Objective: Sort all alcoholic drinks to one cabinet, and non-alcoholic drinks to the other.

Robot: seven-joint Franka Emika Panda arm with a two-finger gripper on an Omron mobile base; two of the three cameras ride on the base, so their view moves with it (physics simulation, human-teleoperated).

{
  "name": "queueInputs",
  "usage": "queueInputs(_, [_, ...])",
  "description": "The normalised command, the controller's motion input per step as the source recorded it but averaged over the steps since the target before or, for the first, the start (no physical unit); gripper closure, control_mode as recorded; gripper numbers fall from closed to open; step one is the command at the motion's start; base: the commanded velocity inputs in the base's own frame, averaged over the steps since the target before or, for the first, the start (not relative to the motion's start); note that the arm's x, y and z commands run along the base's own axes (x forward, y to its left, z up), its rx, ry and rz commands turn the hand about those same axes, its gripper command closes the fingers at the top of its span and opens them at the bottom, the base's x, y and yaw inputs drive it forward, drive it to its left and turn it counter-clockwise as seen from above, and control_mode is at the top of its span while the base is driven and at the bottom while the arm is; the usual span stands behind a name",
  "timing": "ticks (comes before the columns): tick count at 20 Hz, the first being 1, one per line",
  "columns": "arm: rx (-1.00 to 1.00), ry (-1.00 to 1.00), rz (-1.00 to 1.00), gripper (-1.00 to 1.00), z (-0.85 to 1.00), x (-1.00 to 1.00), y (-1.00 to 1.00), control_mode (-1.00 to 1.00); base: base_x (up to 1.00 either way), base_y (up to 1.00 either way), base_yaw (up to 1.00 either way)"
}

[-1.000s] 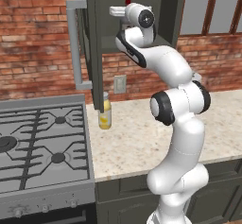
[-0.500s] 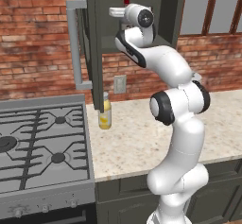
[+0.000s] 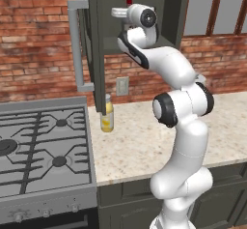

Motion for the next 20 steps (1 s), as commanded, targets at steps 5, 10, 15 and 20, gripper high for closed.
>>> queueInputs(5, [0.00, 0.00, -0.02, -1.00, 0.00, -0.17, 0.00, -1.00, 0.00, 0.00, 0.00])
queueInputs(10, [0.00, 0.00, -0.01, -1.00, 0.00, -0.33, 0.00, -1.00, 0.00, 0.00, 0.00])
queueInputs(15, [0.00, 0.00, 0.00, -1.00, 0.00, -0.41, 0.00, -1.00, 0.00, 0.00, 0.00])
queueInputs(20, [0.00, 0.00, 0.00, -1.00, 0.07, -0.45, 0.00, -1.00, 0.00, 0.00, 0.00])
